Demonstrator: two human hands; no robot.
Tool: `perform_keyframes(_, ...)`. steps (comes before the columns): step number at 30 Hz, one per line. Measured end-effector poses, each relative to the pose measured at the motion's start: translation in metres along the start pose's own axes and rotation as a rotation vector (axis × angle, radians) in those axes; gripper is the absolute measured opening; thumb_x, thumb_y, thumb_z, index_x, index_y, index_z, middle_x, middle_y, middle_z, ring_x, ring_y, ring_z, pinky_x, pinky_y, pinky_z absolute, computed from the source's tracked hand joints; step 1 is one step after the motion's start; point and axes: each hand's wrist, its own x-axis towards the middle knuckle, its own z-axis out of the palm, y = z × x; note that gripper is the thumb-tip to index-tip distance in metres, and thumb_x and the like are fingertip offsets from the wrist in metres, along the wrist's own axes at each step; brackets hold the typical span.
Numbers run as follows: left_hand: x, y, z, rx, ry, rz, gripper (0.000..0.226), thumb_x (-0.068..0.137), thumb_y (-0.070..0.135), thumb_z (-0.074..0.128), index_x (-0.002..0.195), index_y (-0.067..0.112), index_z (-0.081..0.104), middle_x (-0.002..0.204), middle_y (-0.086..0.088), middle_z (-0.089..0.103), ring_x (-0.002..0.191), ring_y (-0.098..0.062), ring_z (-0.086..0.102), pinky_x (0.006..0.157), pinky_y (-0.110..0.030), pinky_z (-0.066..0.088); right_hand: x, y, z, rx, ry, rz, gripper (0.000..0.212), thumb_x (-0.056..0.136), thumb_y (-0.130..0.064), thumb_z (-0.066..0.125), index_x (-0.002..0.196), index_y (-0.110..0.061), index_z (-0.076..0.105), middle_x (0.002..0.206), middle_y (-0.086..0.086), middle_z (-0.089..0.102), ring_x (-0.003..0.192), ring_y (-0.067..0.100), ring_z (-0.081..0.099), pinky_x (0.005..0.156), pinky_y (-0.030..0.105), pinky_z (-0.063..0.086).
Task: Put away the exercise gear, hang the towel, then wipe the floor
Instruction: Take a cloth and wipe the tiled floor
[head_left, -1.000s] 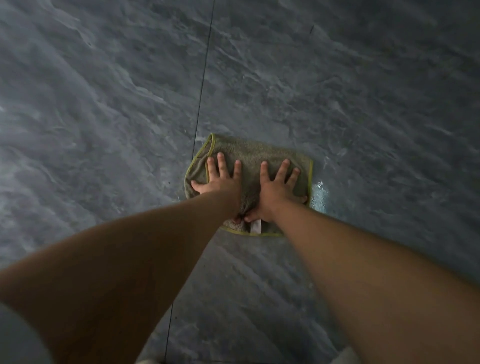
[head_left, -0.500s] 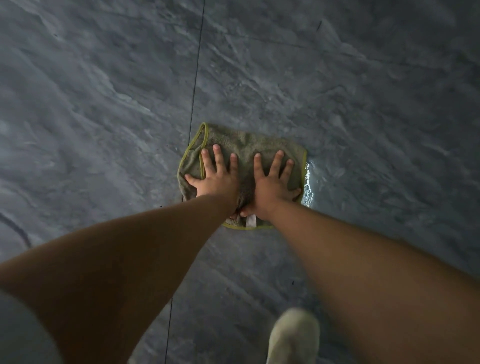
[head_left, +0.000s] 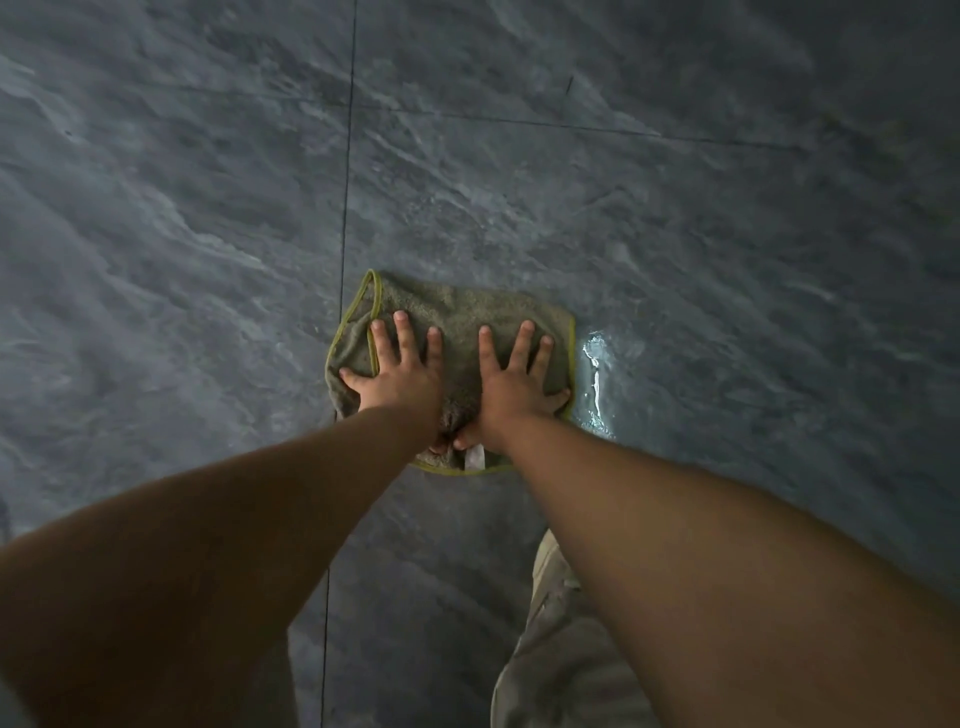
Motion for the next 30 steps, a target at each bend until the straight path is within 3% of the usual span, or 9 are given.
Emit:
perform_keyframes(4,0.003,0.027,-0.008,0.043,-0.021,0.087,0.137,0.072,0.046,0.086,0.154,0.027,-0.023,0.158,-0.013,-0.036,0.146,-0.041,-0.026,0.104,-0.081,0.018,-0.007,0.032,0.002,0.115,0.035,0.077,0.15,0.055,-0.055,0.09,0.148,-0.04,-0.026,0.15,0.009,-0.047,0.142,0.037,-0.035,0.103,0.079,0.018)
perform_keyframes(9,0.001,0.097,-0.011,0.027,-0.016,0.256,0.105,0.09,0.035,0.069,0.157,0.03,-0.012,0.16,-0.008,-0.033,0.147,-0.037,-0.027,0.103,-0.082,0.01,-0.022,0.098,0.009,0.213,0.059,0.246,0.151,0.055,-0.061,0.087,0.148,-0.036,-0.029,0.152,0.015,-0.041,0.144,0.042,-0.028,0.114,0.067,0.015)
perform_keyframes(16,0.003,0.147,-0.016,0.141,-0.091,0.292,0.131,0.077,0.032,0.083,0.154,0.025,-0.022,0.157,-0.013,-0.038,0.144,-0.039,-0.033,0.103,-0.084,0.008,-0.025,0.134,0.017,0.278,0.041,0.329,0.15,0.058,-0.062,0.085,0.147,-0.036,-0.032,0.151,0.017,-0.042,0.144,0.043,-0.028,0.114,0.065,0.012)
perform_keyframes(20,0.008,0.147,-0.019,0.088,-0.075,0.276,0.122,0.082,0.033,0.078,0.156,0.027,-0.019,0.157,-0.011,-0.037,0.145,-0.037,-0.032,0.103,-0.083,0.01,-0.011,0.146,0.002,0.231,0.039,0.29,0.152,0.055,-0.063,0.086,0.147,-0.036,-0.031,0.151,0.017,-0.043,0.143,0.045,-0.029,0.115,0.066,0.01)
perform_keyframes(24,0.022,0.156,-0.035,0.017,-0.06,0.22,0.127,0.079,0.036,0.081,0.155,0.028,-0.021,0.157,-0.012,-0.038,0.145,-0.038,-0.032,0.103,-0.083,0.008,0.013,0.154,-0.031,0.138,0.025,0.226,0.154,0.055,-0.061,0.087,0.148,-0.033,-0.031,0.151,0.019,-0.042,0.142,0.049,-0.027,0.118,0.058,0.002)
perform_keyframes(30,0.057,0.175,-0.064,-0.063,-0.043,0.151,0.132,0.077,0.041,0.083,0.154,0.027,-0.024,0.156,-0.012,-0.039,0.144,-0.039,-0.033,0.103,-0.083,0.009,0.052,0.167,-0.084,0.048,0.003,0.15,0.153,0.054,-0.059,0.089,0.147,-0.038,-0.03,0.151,0.013,-0.044,0.142,0.045,-0.03,0.116,0.066,0.013)
